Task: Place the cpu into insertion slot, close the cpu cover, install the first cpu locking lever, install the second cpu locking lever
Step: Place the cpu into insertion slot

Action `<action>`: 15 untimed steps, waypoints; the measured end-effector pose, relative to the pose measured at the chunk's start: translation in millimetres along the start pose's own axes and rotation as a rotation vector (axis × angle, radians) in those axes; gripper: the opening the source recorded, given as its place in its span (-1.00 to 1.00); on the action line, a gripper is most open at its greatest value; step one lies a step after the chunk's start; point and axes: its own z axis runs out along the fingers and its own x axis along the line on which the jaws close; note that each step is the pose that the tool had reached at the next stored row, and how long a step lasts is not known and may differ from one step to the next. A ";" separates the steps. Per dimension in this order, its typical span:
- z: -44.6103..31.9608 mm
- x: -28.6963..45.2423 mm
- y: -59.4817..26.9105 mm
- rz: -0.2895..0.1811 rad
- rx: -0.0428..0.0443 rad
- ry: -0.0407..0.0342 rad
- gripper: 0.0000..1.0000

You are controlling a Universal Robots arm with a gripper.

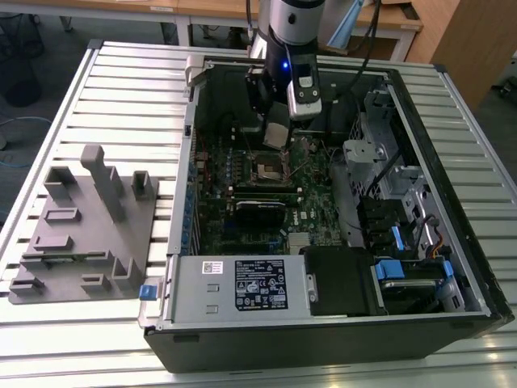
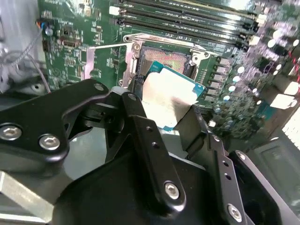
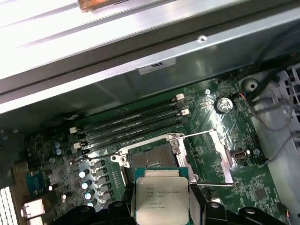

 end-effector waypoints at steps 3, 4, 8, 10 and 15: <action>1.1 0.0 -0.1 0.055 -0.0011 -0.0050 0.08; 1.5 0.0 -0.1 0.073 -0.0014 -0.0066 0.08; 3.0 -0.1 -0.3 0.144 -0.0028 -0.0131 0.08; 3.7 -0.1 -0.3 0.182 -0.0035 -0.0165 0.08; 5.5 -0.1 -0.5 0.272 -0.0052 -0.0248 0.08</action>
